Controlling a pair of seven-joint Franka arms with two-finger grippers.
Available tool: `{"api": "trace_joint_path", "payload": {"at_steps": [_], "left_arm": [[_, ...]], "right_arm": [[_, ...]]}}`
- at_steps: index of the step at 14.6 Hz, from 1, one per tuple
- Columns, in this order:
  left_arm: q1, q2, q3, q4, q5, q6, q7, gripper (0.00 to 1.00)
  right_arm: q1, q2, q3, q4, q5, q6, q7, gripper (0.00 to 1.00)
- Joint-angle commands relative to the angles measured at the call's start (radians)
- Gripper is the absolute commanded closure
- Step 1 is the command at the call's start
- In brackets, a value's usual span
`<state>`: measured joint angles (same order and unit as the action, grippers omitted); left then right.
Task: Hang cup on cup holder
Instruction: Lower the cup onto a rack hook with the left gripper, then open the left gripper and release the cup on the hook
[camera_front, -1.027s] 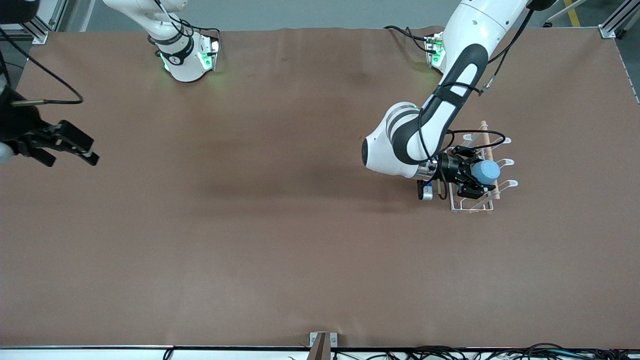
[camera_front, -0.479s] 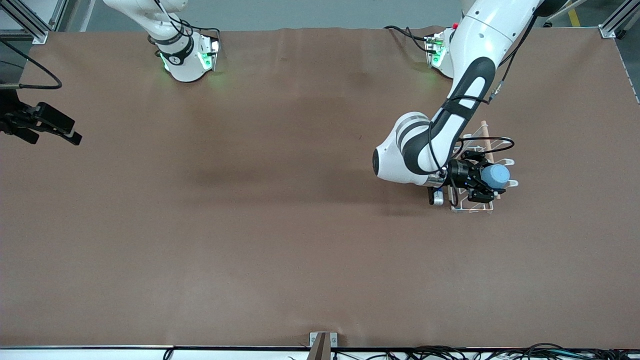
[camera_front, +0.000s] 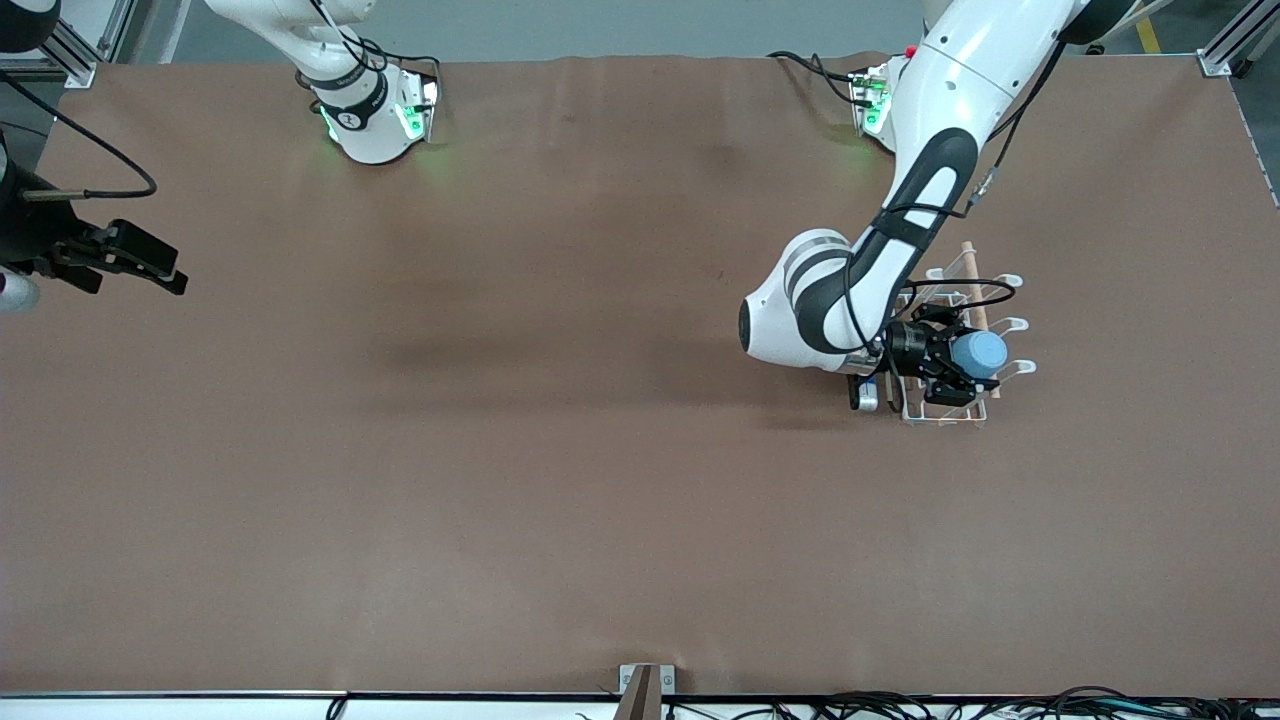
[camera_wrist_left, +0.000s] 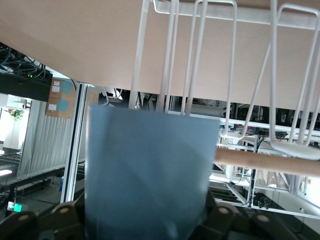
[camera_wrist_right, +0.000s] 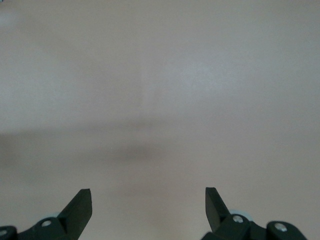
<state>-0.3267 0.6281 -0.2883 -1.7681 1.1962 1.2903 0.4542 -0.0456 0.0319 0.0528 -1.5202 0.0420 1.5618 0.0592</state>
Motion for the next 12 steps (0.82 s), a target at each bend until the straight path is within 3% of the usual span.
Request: {"api": "trace_joint_path", "payload": {"at_steps": [1, 5, 12], "left_arm": [[-0.006, 0.005, -0.006, 0.013, 0.016, -0.006, -0.046, 0.0], [-0.009, -0.005, -0.014, 0.064, -0.013, -0.009, -0.083, 0.0], [-0.023, -0.038, -0.022, 0.416, -0.429, -0.008, -0.38, 0.0]], "right_arm": [[0.058, -0.024, -0.082, -0.035, -0.002, 0.027, -0.051, 0.0], [0.09, -0.024, -0.11, -0.034, -0.008, 0.027, -0.067, 0.0], [0.095, -0.015, -0.105, 0.011, -0.057, 0.018, -0.058, 0.0]]}}
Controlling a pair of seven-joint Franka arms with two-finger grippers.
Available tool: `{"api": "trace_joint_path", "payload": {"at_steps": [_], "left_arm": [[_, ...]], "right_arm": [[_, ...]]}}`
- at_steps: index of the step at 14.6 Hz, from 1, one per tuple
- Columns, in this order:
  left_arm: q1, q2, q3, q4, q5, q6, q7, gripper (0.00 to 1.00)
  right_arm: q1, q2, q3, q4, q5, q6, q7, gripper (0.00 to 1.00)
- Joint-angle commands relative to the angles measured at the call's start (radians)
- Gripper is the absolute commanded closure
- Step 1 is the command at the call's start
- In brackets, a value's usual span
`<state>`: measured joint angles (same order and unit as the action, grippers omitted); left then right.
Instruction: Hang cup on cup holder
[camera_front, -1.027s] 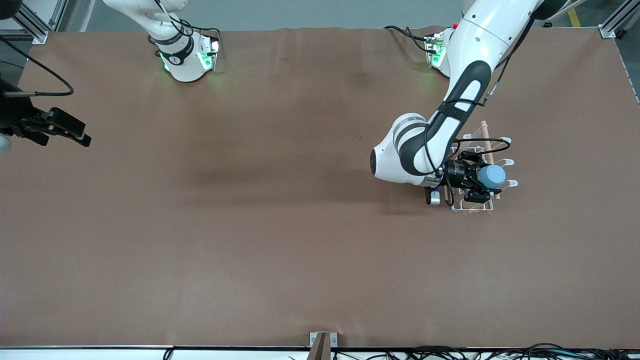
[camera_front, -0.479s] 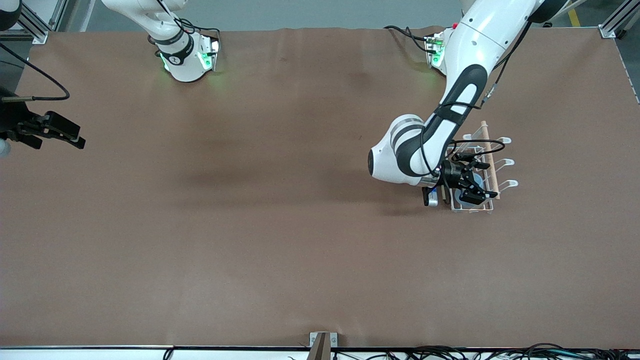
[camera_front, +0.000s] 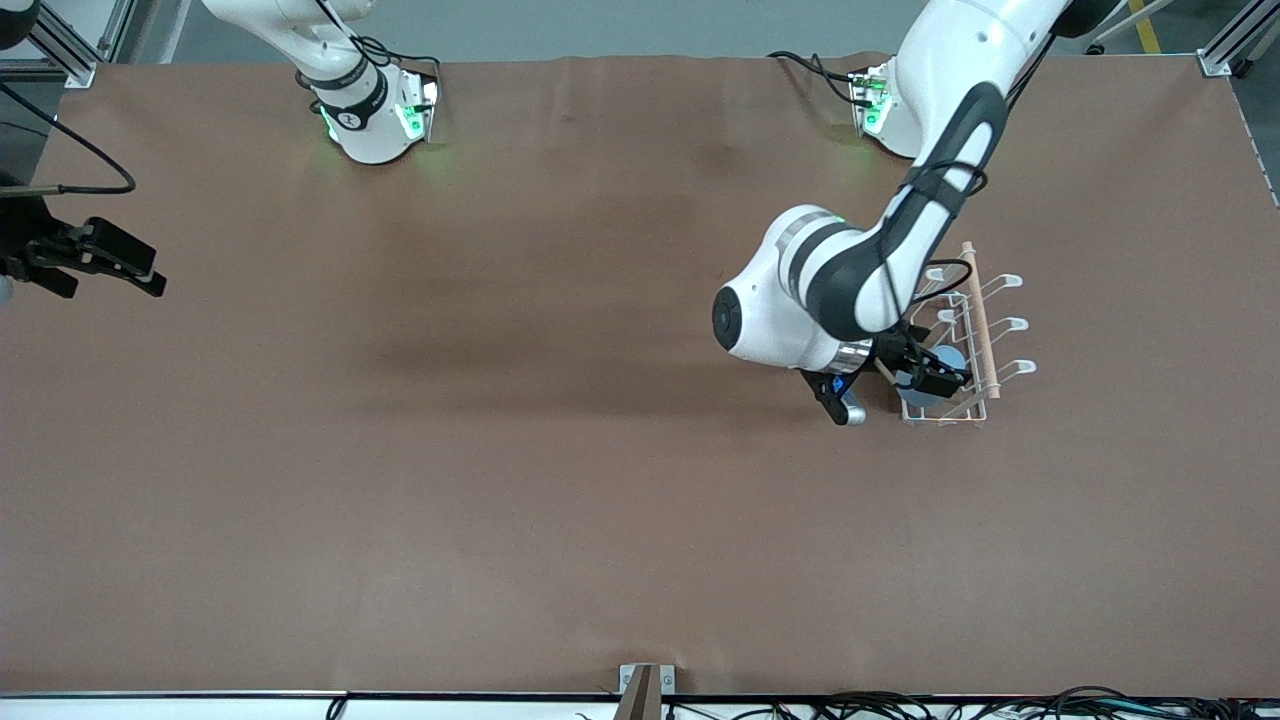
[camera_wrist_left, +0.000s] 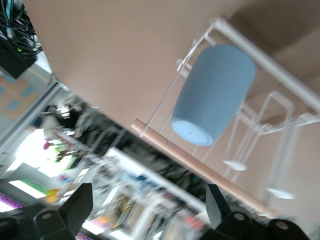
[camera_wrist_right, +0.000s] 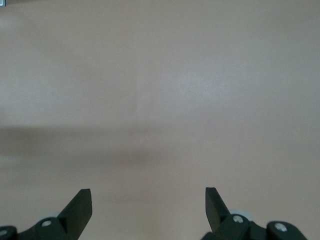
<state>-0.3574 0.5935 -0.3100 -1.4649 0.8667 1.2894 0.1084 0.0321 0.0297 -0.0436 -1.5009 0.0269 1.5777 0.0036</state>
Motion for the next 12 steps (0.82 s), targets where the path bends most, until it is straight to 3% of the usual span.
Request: {"api": "trace_joint_path", "payload": {"at_steps": [1, 3, 8, 10, 12], "left_arm": [[0.017, -0.003, 0.002, 0.176, -0.183, -0.007, -0.073, 0.0], [0.046, -0.029, 0.002, 0.219, -0.283, 0.004, -0.162, 0.0], [0.109, -0.107, 0.003, 0.221, -0.483, 0.06, -0.196, 0.0], [0.172, -0.147, 0.008, 0.219, -0.64, 0.094, -0.287, 0.0], [0.225, -0.181, 0.005, 0.221, -0.693, 0.099, -0.372, 0.0]], "right_arm": [[0.015, -0.013, -0.009, -0.008, -0.047, 0.004, -0.002, 0.0], [0.015, -0.011, -0.009, -0.008, -0.047, 0.001, -0.001, 0.0], [0.006, -0.01, -0.009, -0.007, -0.045, -0.001, 0.003, 0.0], [0.008, -0.01, -0.009, -0.008, -0.044, -0.002, 0.001, 0.0], [0.009, -0.01, -0.009, -0.01, -0.041, -0.013, 0.001, 0.0]]}}
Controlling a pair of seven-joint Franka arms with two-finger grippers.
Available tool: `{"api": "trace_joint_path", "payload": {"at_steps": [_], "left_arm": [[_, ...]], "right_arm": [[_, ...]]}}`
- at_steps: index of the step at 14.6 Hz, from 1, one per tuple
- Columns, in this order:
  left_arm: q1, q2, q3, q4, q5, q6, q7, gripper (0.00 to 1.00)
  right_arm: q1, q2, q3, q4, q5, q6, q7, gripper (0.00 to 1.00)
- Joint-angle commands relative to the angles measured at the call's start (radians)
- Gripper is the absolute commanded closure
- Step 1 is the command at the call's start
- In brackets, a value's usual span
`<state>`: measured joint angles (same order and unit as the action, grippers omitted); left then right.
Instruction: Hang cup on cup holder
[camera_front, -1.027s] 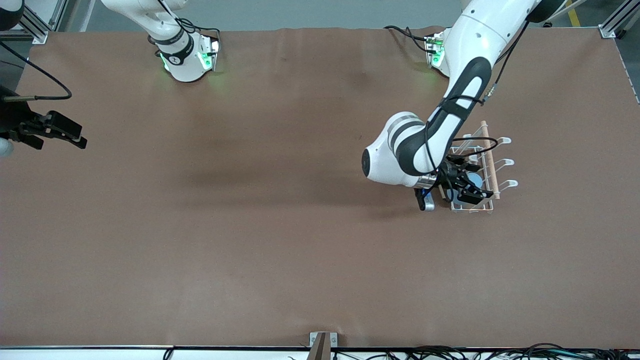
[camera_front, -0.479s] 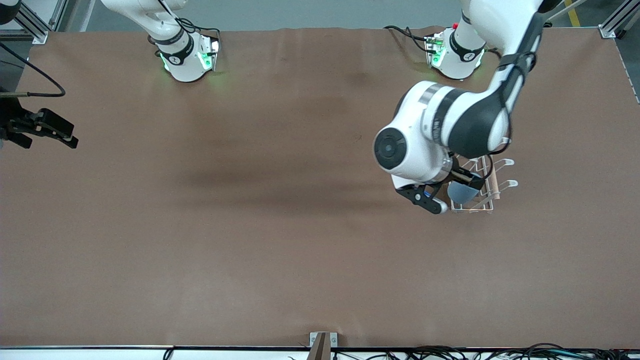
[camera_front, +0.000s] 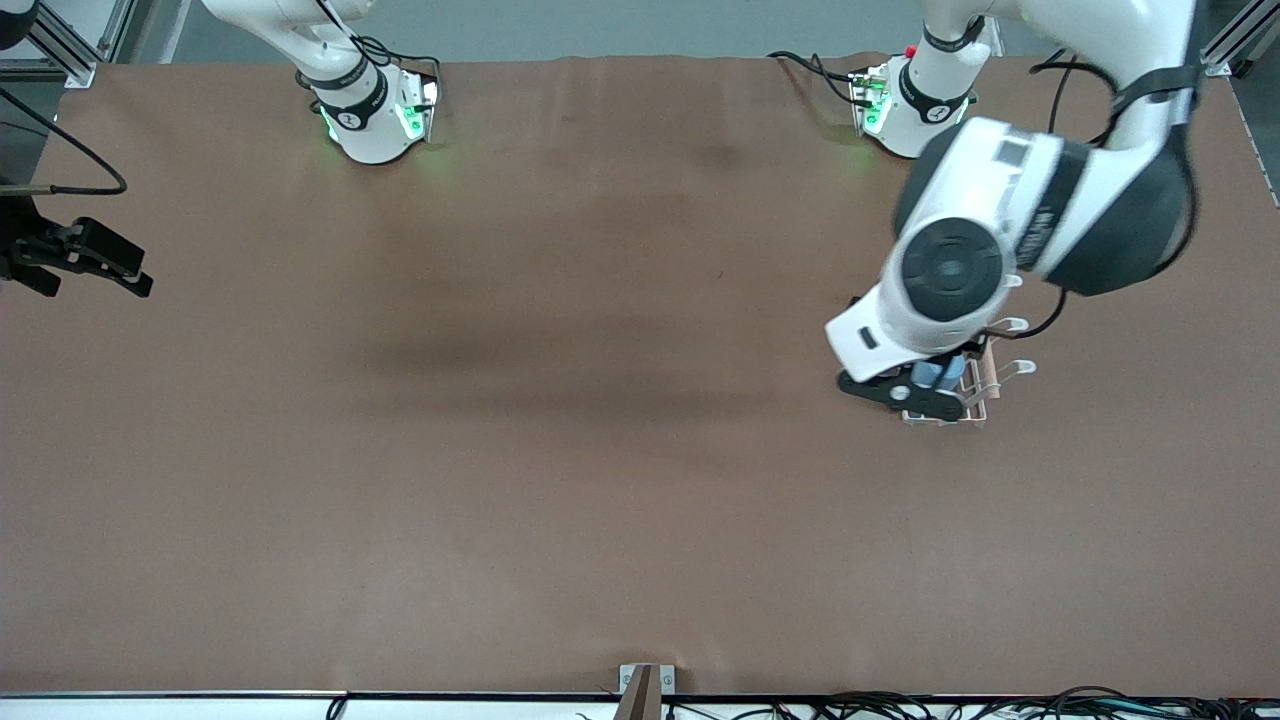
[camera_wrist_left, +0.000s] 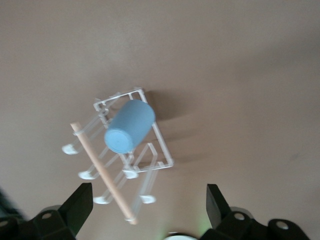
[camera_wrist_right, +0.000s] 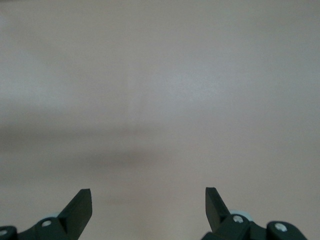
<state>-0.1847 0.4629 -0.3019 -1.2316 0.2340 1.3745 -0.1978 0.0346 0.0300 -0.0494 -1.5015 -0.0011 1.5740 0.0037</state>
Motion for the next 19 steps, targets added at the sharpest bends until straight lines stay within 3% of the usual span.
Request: {"api": "trace_joint_path", "payload": {"at_steps": [1, 5, 7, 11, 16, 19], "left_arm": [[0.073, -0.072, -0.002, -0.014, -0.07, 0.015, -0.074, 0.0], [0.191, -0.156, 0.003, -0.016, -0.154, 0.014, -0.063, 0.0], [0.197, -0.226, 0.032, -0.04, -0.145, 0.049, -0.055, 0.0], [0.191, -0.378, 0.11, -0.149, -0.165, 0.052, 0.027, 0.0], [0.197, -0.596, 0.173, -0.42, -0.239, 0.165, 0.052, 0.0], [0.2, -0.622, 0.178, -0.454, -0.239, 0.169, 0.061, 0.0]], "right_arm": [[0.007, -0.009, -0.003, -0.009, -0.011, -0.008, 0.001, 0.0], [0.004, -0.005, -0.003, -0.011, -0.005, -0.002, -0.001, 0.0], [0.004, -0.005, -0.003, -0.011, -0.004, -0.006, -0.001, 0.0], [0.002, -0.005, -0.003, -0.011, -0.004, -0.003, 0.001, 0.0], [0.002, -0.004, -0.003, -0.011, -0.002, -0.005, -0.001, 0.0], [0.002, -0.004, -0.003, -0.011, -0.002, -0.005, -0.001, 0.0]]}}
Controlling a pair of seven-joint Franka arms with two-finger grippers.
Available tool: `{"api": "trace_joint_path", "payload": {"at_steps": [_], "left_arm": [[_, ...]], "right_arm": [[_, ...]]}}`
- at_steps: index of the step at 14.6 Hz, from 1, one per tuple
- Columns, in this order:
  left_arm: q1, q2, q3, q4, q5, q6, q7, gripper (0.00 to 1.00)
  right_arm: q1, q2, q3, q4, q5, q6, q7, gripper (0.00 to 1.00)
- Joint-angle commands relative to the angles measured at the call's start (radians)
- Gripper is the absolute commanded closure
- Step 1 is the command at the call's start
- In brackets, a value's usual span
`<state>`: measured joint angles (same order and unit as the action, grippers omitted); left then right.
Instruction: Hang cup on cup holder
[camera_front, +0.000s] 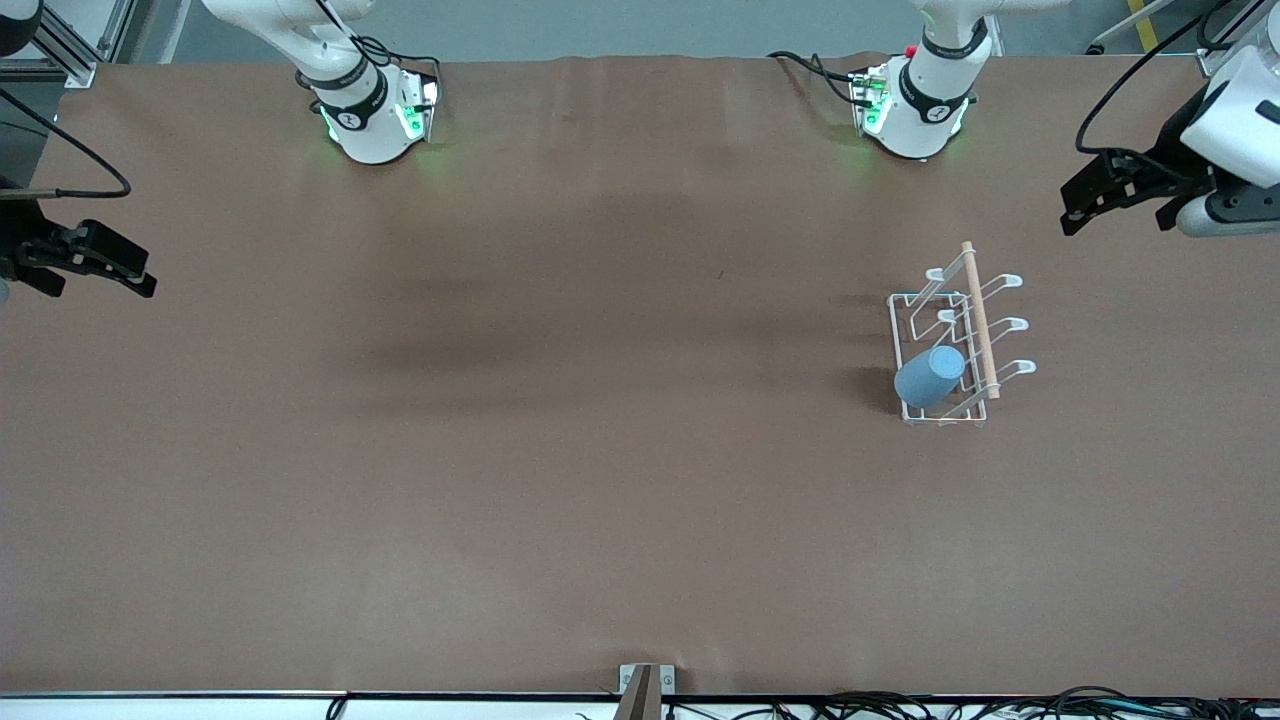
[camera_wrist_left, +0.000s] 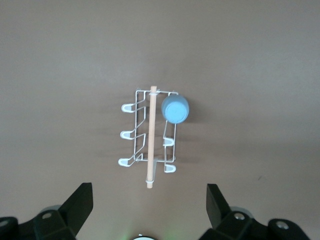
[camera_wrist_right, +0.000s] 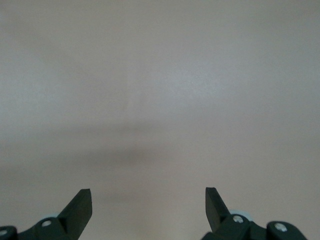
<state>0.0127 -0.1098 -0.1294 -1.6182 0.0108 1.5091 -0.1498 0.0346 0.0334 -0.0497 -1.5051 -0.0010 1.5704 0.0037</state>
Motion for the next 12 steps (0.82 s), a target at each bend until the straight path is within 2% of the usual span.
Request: {"api": "trace_joint_path", "payload": {"at_steps": [1, 12], "left_arm": [[0.001, -0.047, 0.004, -0.065, -0.012, 0.033, 0.015, 0.0], [0.003, 0.009, 0.004, -0.006, -0.008, 0.026, 0.062, 0.0]], "right_arm": [[0.002, -0.007, -0.002, -0.007, -0.002, -0.001, -0.001, 0.0], [0.001, -0.004, -0.002, -0.007, -0.002, -0.001, -0.001, 0.0]]}}
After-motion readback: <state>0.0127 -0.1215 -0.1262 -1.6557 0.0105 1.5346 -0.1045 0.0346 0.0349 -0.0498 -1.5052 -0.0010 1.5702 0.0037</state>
